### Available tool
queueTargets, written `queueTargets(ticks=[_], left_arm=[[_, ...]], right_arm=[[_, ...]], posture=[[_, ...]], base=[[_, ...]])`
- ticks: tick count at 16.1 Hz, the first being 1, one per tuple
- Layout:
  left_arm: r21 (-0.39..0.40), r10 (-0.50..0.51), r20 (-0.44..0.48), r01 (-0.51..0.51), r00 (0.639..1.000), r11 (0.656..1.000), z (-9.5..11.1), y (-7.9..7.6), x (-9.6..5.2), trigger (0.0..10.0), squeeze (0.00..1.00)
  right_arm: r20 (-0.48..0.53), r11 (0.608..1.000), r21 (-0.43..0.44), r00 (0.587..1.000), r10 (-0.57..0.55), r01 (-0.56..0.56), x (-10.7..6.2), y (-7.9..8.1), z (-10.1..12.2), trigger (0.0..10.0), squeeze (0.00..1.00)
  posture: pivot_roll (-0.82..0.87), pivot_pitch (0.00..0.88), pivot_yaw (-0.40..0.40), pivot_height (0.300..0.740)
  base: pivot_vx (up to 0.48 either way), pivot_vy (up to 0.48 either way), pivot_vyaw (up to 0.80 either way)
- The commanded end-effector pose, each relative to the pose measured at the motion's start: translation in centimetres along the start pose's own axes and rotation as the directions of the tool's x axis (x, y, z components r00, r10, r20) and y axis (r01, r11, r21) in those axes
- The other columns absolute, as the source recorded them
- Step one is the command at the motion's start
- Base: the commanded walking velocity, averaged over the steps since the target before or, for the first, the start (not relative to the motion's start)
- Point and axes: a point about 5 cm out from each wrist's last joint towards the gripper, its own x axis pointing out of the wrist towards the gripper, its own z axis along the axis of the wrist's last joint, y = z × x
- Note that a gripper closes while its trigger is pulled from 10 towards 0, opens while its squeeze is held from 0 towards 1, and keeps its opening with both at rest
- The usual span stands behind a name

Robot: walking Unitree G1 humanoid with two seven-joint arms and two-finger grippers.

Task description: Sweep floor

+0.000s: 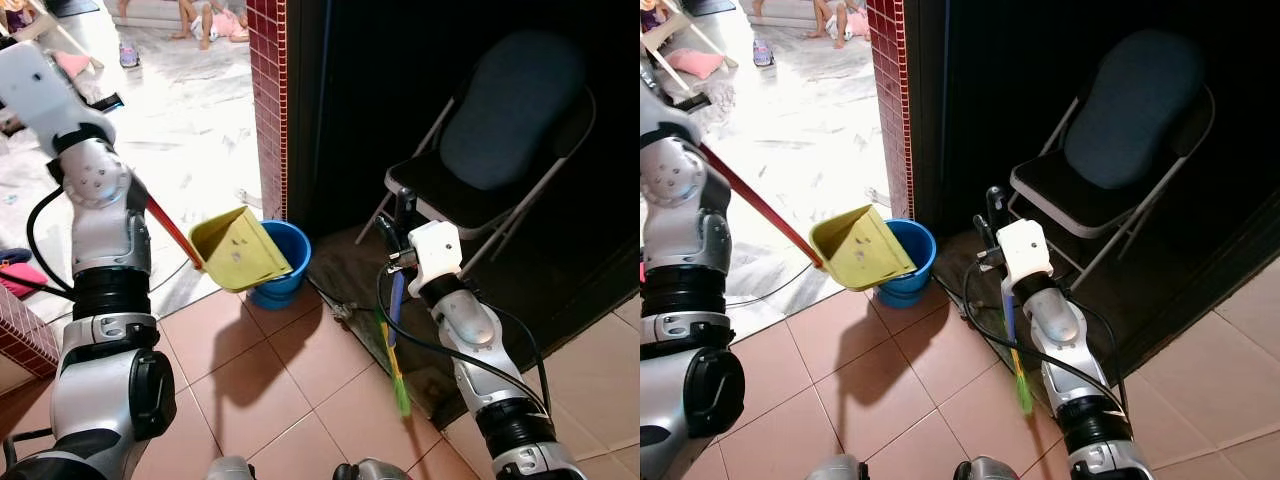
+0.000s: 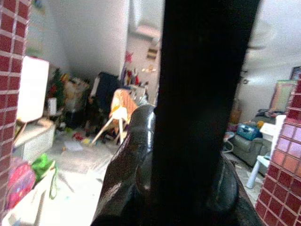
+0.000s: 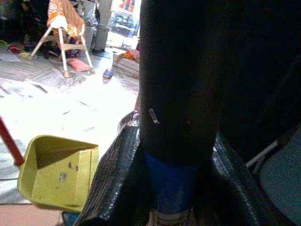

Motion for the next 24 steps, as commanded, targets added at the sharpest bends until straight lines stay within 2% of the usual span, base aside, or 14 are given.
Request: queueTargets(ticks=[1, 3, 6, 8, 9, 11, 12, 15, 19, 20, 21, 22, 23, 24], left_arm=[[-0.035, -0.032, 0.164, 0.038, 0.986, 0.999, 3.8, -0.7, 0.4, 10.0, 0.0], [-0.009, -0.046, 0.179, 0.049, 0.983, 0.999, 4.5, 0.3, 0.2, 10.0, 0.0], [0.014, -0.008, 0.201, 0.006, 0.98, 1.0, 5.2, 2.4, 0.6, 10.0, 0.0], [0.053, 0.007, 0.2, -0.018, 0.98, 0.998, 4.7, 3.4, 0.9, 10.0, 0.0], [0.105, -0.004, 0.171, -0.014, 0.985, 0.994, 3.5, 3.9, 0.6, 10.0, 0.0], [0.156, -0.01, 0.089, -0.004, 0.996, 0.988, 1.2, 4.4, 0.0, 10.0, 0.0], [0.19, -0.02, 0.029, 0.014, 0.999, 0.982, -0.5, 4.5, -1.0, 10.0, 0.0], [0.23, -0.029, -0.092, 0.05, 0.995, 0.972, -3.4, 4.8, -2.8, 10.0, 0.0], [0.233, -0.05, -0.2, 0.098, 0.978, 0.968, -7.3, 4.2, -5.2, 10.0, 0.0], [0.234, -0.061, -0.223, 0.115, 0.973, 0.966, -8.2, 3.9, -5.9, 10.0, 0.0], [0.233, -0.063, -0.226, 0.117, 0.972, 0.965, -8.3, 3.8, -6.1, 10.0, 0.0], [0.217, -0.075, -0.315, 0.149, 0.946, 0.965, -10.3, 3.4, -7.3, 10.0, 0.0], [0.211, -0.075, -0.337, 0.153, 0.939, 0.965, -10.8, 3.3, -7.6, 10.0, 0.0], [0.208, -0.113, -0.4, 0.21, 0.909, 0.955, -12.2, 2.7, -8.8, 10.0, 0.0]], right_arm=[[0.08, 1.0, -0.009, 0.997, 0.002, -0.002, 0.3, -0.4, 1.6, 10.0, 0.0], [0.088, 1.0, 0.003, 0.996, 0.019, -0.02, 0.4, -0.4, 1.8, 10.0, 0.0], [0.083, 1.0, -0.007, 0.996, 0.029, -0.028, 0.7, -0.5, 1.7, 10.0, 0.0], [0.084, 0.999, -0.009, 0.996, 0.038, -0.037, 0.7, -0.3, 1.7, 10.0, 0.0], [0.094, 0.998, -0.019, 0.994, 0.056, -0.054, 0.7, -0.2, 1.7, 10.0, 0.0], [0.112, 0.995, -0.054, 0.989, 0.095, -0.09, 0.8, 0.0, 2.0, 10.0, 0.0], [0.116, 0.992, -0.056, 0.986, 0.117, -0.111, 0.9, -0.2, 2.1, 10.0, 0.0], [0.12, 0.985, -0.069, 0.979, 0.164, -0.156, 1.3, -0.5, 2.5, 10.0, 0.0], [0.165, 0.975, -0.032, 0.961, 0.221, -0.218, 1.6, 0.0, 3.0, 10.0, 0.0], [0.173, 0.967, 0.003, 0.952, 0.251, -0.256, 1.6, 0.4, 3.1, 10.0, 0.0], [0.174, 0.964, 0.018, 0.95, 0.258, -0.265, 1.6, 0.6, 3.1, 10.0, 0.0], [0.188, 0.947, 0.047, 0.934, 0.305, -0.319, 1.7, 1.3, 3.5, 10.0, 0.0], [0.19, 0.941, 0.052, 0.929, 0.318, -0.333, 1.7, 1.5, 3.5, 10.0, 0.0], [0.195, 0.924, 0.077, 0.914, 0.355, -0.375, 1.5, 1.9, 3.8, 10.0, 0.0]], posture=[[-0.02, 0.0, -0.012, 0.74], [-0.01, 0.0, -0.016, 0.74], [0.0, 0.0, -0.026, 0.74], [0.0, 0.0, -0.029, 0.74], [0.0, 0.0, -0.029, 0.74], [0.0, 0.0, -0.029, 0.74], [0.0, 0.0, -0.029, 0.74], [-0.01, 0.0, -0.035, 0.74], [-0.02, 0.0, -0.035, 0.74], [-0.03, 0.004, -0.033, 0.74], [-0.03, 0.007, -0.033, 0.74], [-0.05, 0.027, -0.028, 0.74], [-0.05, 0.032, -0.027, 0.74], [-0.07, 0.042, -0.022, 0.74]], base=[[0.0, 0.0, 0.0], [0.0, 0.0, 0.0], [0.0, 0.0, 0.0], [0.0, 0.0, 0.0], [0.0, 0.0, 0.0], [0.0, 0.0, 0.0], [0.0, 0.0, 0.0], [0.0, 0.0, 0.0], [0.0, 0.0, 0.0], [0.0, 0.0, 0.0], [0.0, 0.0, 0.0], [0.0, 0.0, 0.0], [0.0, 0.0, 0.0], [0.0, 0.0, 0.0]])
